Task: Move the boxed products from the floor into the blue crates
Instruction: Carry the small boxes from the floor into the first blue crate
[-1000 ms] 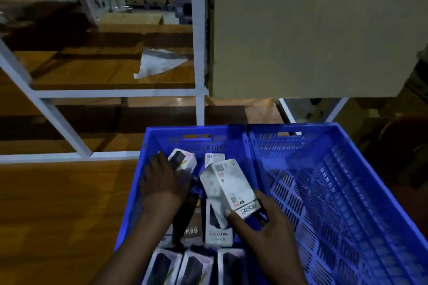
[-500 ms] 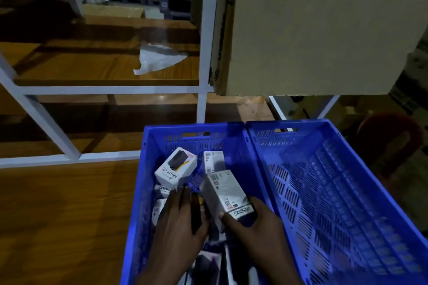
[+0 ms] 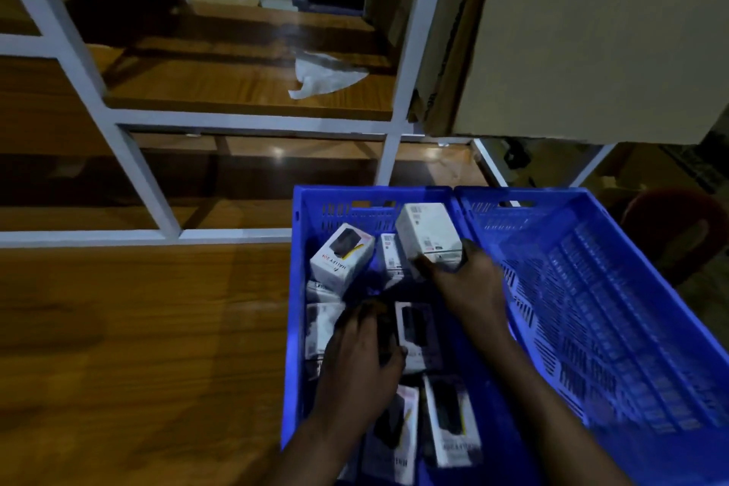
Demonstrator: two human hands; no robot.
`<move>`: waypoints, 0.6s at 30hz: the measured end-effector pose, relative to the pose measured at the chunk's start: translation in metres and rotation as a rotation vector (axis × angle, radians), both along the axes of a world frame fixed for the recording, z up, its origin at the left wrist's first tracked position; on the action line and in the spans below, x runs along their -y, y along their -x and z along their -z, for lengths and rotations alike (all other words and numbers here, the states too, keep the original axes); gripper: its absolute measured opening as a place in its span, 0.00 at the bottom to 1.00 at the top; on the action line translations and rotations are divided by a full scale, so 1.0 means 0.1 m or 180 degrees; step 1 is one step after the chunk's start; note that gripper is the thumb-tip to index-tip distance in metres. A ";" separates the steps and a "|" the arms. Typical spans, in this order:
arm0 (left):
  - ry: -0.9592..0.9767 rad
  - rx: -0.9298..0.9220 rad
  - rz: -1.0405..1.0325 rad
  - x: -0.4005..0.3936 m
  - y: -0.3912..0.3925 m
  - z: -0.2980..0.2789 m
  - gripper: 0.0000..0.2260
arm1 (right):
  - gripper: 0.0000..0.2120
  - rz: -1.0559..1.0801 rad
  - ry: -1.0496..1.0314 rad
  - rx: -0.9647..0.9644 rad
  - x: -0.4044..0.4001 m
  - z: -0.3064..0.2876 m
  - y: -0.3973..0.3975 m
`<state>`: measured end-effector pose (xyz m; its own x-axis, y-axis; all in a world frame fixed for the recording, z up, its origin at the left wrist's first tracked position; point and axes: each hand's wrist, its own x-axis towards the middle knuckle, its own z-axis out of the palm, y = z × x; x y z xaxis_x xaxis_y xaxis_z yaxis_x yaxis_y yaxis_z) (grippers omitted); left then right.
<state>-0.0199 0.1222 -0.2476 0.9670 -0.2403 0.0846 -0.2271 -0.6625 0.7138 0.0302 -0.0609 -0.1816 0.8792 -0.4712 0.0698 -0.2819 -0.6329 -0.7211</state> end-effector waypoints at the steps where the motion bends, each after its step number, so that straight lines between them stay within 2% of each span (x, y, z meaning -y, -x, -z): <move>1: 0.0018 -0.0011 0.0026 0.00 0.01 -0.01 0.31 | 0.28 -0.0058 0.0021 -0.0093 -0.03 0.04 -0.02; 3: 0.0042 -0.0072 0.0080 -0.01 0.02 0.01 0.34 | 0.32 -0.0150 0.0134 -0.0264 -0.08 0.09 0.02; 7: 0.0040 -0.0247 0.0186 -0.04 0.03 0.04 0.34 | 0.30 -0.0376 0.0419 -0.0324 -0.12 0.15 0.30; 9: -0.0092 -0.0378 0.0248 -0.05 0.03 0.05 0.34 | 0.34 -0.0438 0.0533 -0.0415 -0.09 0.22 0.51; 11: -0.0166 -0.0483 0.0291 -0.06 0.04 0.08 0.32 | 0.39 -0.0410 0.0490 -0.0483 -0.04 0.28 0.76; 14: 0.0034 -0.0615 0.0454 -0.07 0.10 0.06 0.26 | 0.41 -0.0413 0.0345 -0.0392 0.00 0.32 1.13; 18: 0.0148 -0.0636 0.0734 -0.06 0.17 0.07 0.26 | 0.38 -0.0517 0.0086 -0.0254 0.09 0.31 1.59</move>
<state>-0.0370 0.1281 -0.2543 0.8860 -0.4557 -0.0857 -0.2197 -0.5753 0.7879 -0.1292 -0.0702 -0.2122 0.9469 -0.3214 0.0074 -0.2301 -0.6937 -0.6825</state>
